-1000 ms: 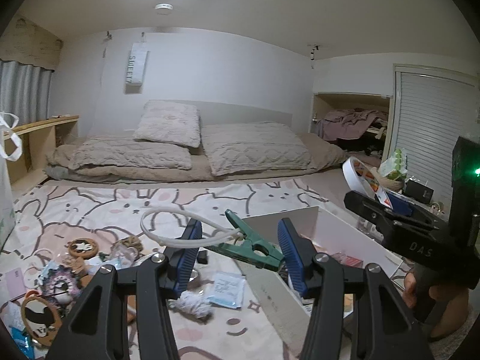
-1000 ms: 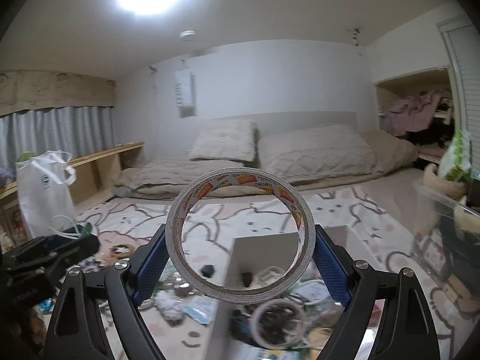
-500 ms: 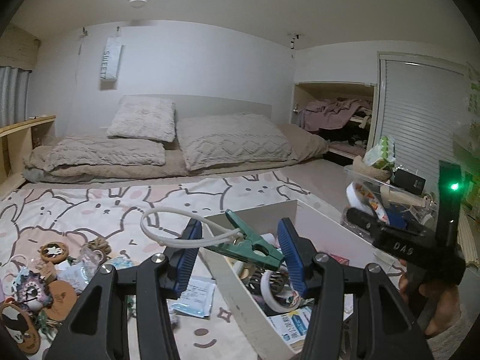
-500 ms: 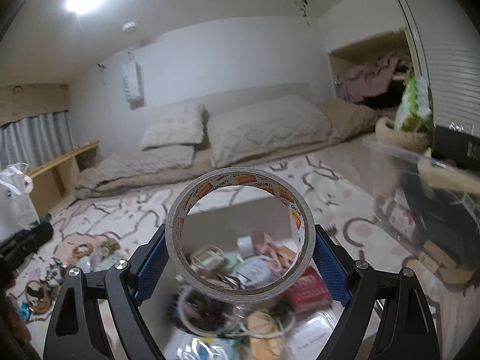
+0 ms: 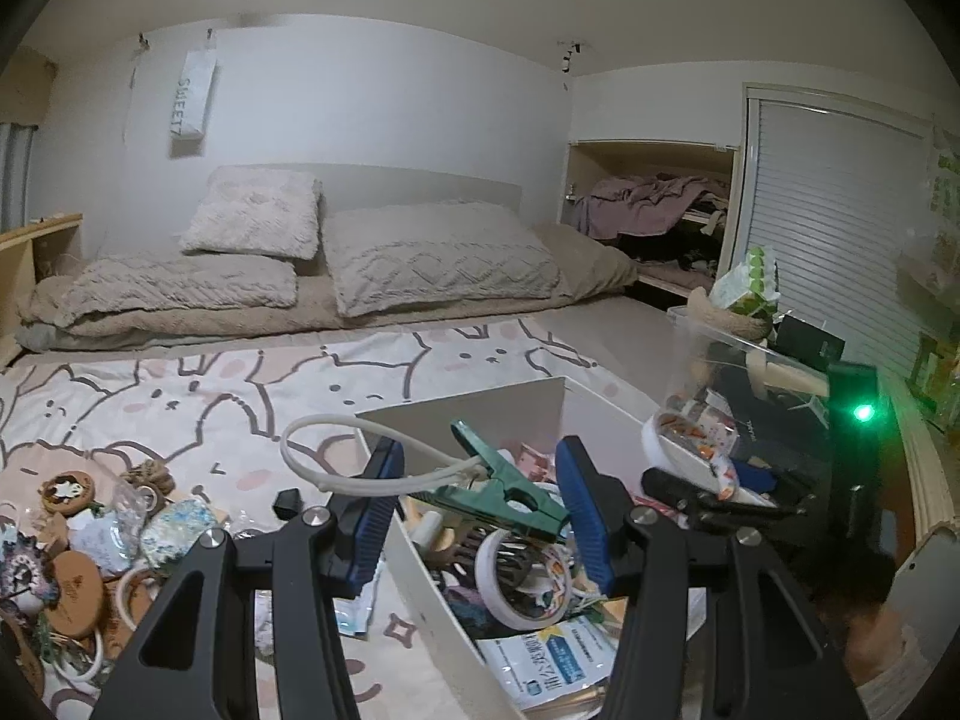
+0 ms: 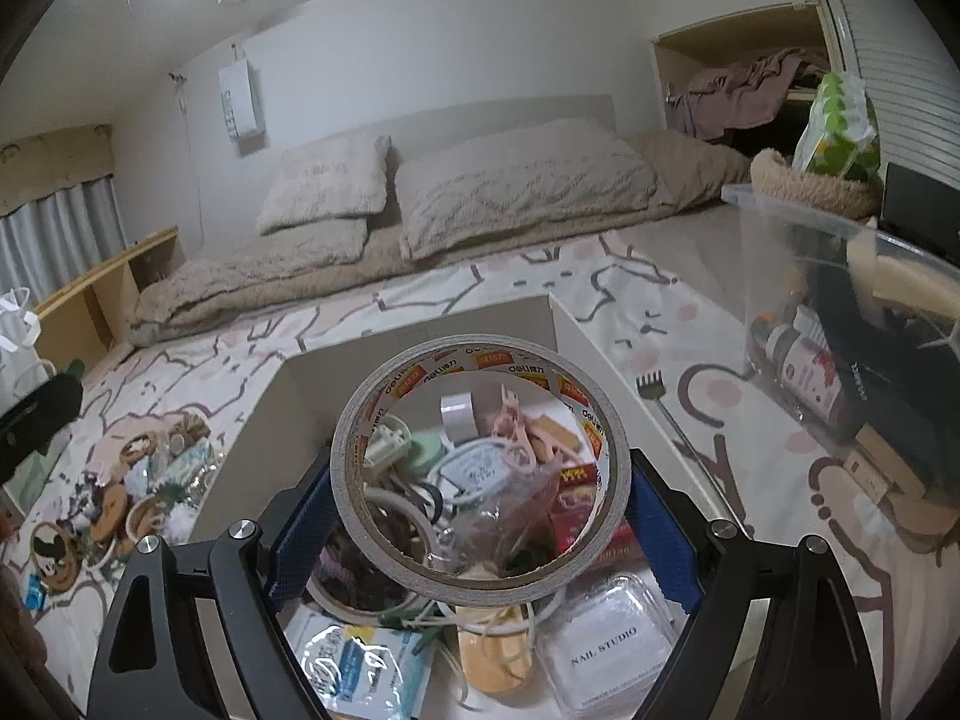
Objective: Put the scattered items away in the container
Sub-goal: 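Lower tape roll into box and open right gripper while left holds clothespin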
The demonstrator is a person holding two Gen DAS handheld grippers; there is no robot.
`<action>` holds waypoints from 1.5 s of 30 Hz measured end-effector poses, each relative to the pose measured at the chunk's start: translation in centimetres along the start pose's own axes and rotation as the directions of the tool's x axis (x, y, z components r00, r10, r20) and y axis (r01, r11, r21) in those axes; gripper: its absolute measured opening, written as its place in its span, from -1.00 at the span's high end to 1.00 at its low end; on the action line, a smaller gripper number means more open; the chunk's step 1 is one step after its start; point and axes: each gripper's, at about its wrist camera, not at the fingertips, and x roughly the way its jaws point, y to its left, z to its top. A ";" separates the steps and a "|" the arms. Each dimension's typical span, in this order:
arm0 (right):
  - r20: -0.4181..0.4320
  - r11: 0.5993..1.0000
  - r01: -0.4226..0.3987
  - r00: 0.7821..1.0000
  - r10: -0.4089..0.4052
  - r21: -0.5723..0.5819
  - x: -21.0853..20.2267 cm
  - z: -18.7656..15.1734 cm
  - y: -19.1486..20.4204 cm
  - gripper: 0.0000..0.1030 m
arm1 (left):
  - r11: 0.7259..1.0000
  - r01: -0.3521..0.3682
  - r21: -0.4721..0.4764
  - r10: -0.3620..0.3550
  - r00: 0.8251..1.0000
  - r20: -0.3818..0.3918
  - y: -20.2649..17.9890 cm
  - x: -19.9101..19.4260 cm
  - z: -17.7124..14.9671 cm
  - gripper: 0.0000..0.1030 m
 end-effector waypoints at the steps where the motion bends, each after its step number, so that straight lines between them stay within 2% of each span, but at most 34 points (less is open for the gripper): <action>1: -0.008 1.000 0.003 1.000 -0.003 -0.002 0.2 -0.1 0.0 -0.74 | 1.000 0.003 -0.002 -0.003 1.000 -0.003 -0.1 0.2 0.0 -0.02; 7: -0.030 1.000 0.013 0.999 -0.013 0.000 0.7 -0.4 -0.6 -0.74 | 1.000 0.020 -0.014 -0.020 1.000 -0.023 -0.4 1.0 -0.3 -0.02; 14: -0.011 1.000 0.013 1.000 -0.013 -0.010 0.8 1.5 -0.8 -0.74 | 0.999 0.035 -0.017 -0.036 0.998 -0.046 -0.8 2.2 -0.8 -0.02; 22: -0.059 0.999 0.003 0.998 -0.005 -0.041 2.7 1.3 -0.2 -0.74 | 0.998 0.050 -0.025 -0.051 0.996 -0.073 -1.4 3.7 -1.6 -0.02; 28: -0.022 0.997 -0.057 0.998 0.058 0.049 2.2 1.7 -1.6 -0.75 | 0.999 0.049 -0.016 -0.050 0.995 -0.084 -1.7 4.1 -1.9 -0.02; 31: -0.040 0.994 -0.078 0.996 0.082 0.074 2.5 1.7 -1.9 -0.76 | 0.999 0.045 -0.011 -0.046 0.995 -0.088 -1.7 4.3 -2.0 -0.02; 33: -0.045 0.993 -0.087 0.995 0.091 0.074 2.5 1.7 -1.8 -0.97 | 0.999 0.043 -0.010 -0.044 0.995 -0.091 -1.7 4.4 -2.2 -0.02; 34: -0.039 0.994 -0.086 0.995 0.089 0.071 2.4 1.7 -1.6 -1.00 | 0.999 0.041 -0.008 -0.042 0.995 -0.094 -1.7 4.5 -2.3 -0.02; 45: -0.036 0.988 -0.096 0.994 0.101 0.118 2.4 1.2 -2.3 -1.00 | 0.999 0.042 -0.005 -0.042 0.991 -0.125 -1.4 5.3 -3.0 -0.02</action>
